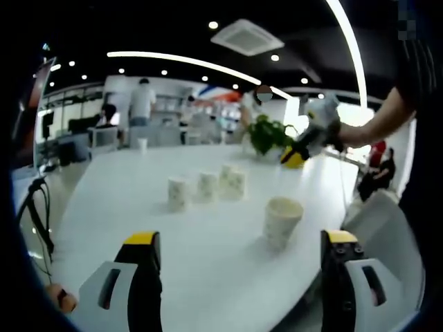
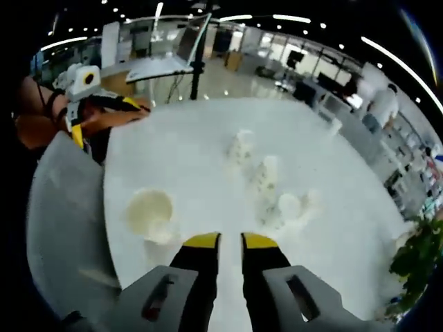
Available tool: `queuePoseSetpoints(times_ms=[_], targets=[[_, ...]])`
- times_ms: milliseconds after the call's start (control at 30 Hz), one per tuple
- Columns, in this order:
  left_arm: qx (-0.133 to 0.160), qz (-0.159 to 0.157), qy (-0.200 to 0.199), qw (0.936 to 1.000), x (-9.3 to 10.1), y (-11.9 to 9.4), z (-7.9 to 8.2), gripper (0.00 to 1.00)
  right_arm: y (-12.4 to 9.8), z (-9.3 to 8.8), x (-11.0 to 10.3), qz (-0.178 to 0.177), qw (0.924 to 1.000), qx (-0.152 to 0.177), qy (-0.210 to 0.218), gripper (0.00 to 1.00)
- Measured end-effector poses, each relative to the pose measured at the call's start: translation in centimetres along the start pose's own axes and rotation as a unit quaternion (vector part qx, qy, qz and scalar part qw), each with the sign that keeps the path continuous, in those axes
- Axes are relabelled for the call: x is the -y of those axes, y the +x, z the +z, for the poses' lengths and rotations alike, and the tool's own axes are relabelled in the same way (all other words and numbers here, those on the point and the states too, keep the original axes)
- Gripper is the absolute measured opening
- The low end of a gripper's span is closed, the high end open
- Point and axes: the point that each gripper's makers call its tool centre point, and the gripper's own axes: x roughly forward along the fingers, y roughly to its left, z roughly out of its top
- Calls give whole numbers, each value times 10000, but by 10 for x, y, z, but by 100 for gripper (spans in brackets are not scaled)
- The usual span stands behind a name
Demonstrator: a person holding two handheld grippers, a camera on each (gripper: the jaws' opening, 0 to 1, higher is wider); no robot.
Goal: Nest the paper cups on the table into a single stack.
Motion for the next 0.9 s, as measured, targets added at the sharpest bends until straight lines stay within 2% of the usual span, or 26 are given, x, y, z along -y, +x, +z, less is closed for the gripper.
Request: queuePoseSetpoints(times_ms=[367, 567, 733, 900], targets=[[-25, 28, 0, 10000, -1, -1, -1, 96, 6, 1, 19, -272, 9985, 156, 441, 22], [-40, 61, -3, 10000, -2, -2, -2, 96, 10, 1, 33, -495, 9965, 350, 584, 29], [-39, 81, -8, 10000, -2, -3, -1, 96, 18, -5, 44, -566, 9917, 352, 1102, 32], [-50, 94, -21, 9999, -2, -3, -1, 96, 29, -7, 53, -607, 9888, 390, 1310, 36]])
